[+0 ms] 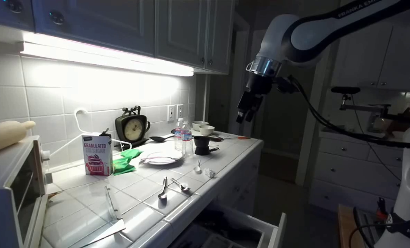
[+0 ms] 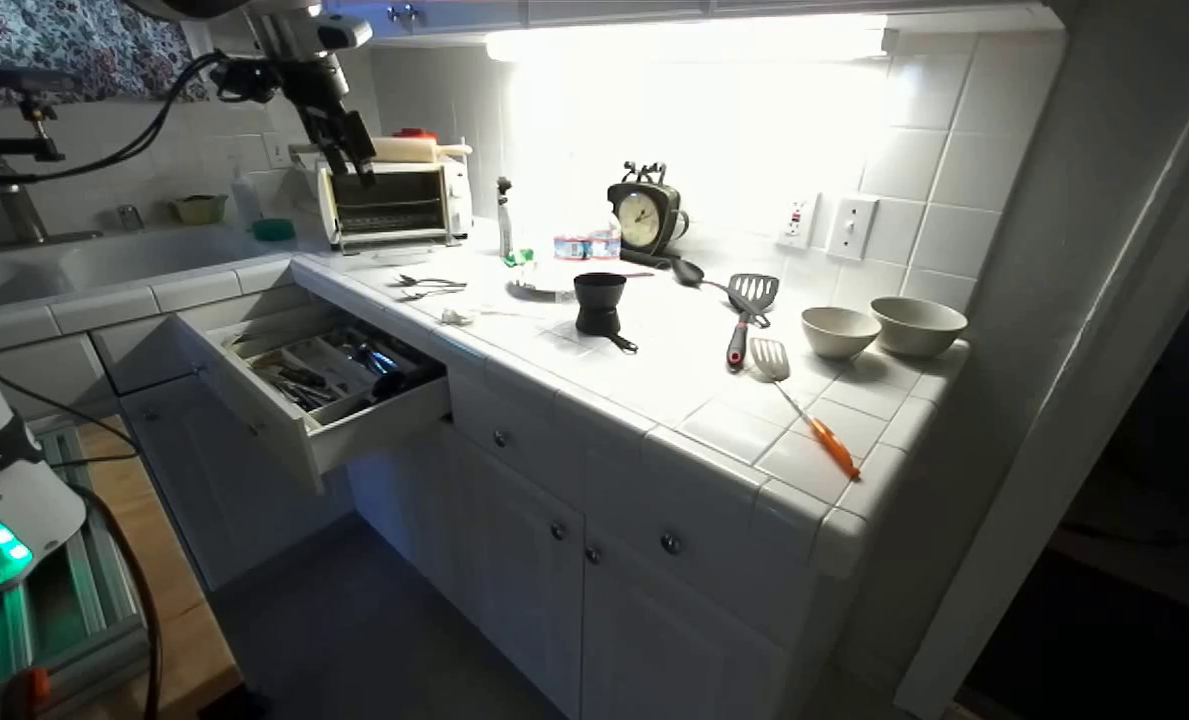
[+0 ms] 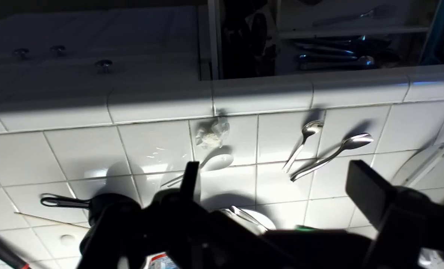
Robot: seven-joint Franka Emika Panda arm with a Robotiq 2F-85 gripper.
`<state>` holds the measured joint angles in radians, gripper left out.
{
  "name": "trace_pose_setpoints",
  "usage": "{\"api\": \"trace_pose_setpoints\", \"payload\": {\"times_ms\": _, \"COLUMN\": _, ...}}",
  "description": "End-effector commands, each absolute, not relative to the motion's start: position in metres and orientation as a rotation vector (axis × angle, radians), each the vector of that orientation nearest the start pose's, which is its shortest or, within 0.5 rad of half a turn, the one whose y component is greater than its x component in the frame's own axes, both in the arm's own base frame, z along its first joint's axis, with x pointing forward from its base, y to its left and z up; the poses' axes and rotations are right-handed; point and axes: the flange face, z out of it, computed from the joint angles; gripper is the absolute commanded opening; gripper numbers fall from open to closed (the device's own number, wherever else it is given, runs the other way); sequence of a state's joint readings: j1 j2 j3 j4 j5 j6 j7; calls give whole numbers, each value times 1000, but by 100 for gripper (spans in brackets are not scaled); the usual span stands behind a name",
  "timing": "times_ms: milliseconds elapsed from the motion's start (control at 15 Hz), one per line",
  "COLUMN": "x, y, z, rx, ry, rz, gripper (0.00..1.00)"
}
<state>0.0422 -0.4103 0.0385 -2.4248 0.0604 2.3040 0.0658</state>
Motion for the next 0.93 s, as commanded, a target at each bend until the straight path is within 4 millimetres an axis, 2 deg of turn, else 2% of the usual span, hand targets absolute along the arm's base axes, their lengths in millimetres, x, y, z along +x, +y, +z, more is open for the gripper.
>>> {"api": "trace_pose_setpoints", "payload": {"times_ms": 0, "x": 471, "y": 40, "z": 473, "rx": -3117, "ry": 301, "rz": -467, "gripper": 100}}
{"api": "trace_pose_setpoints", "payload": {"times_ms": 333, "x": 514, "y": 38, "z": 444, "rx": -3126, "ry": 716, "rz": -461, "gripper": 100}}
{"api": "trace_pose_setpoints", "payload": {"times_ms": 800, "x": 587, "y": 39, "z": 409, "rx": -3140, "ry": 884, "rz": -374, "gripper": 100}}
{"api": "trace_pose_setpoints", "payload": {"times_ms": 867, "x": 563, "y": 36, "z": 415, "rx": -3120, "ry": 817, "rz": -387, "gripper": 100}}
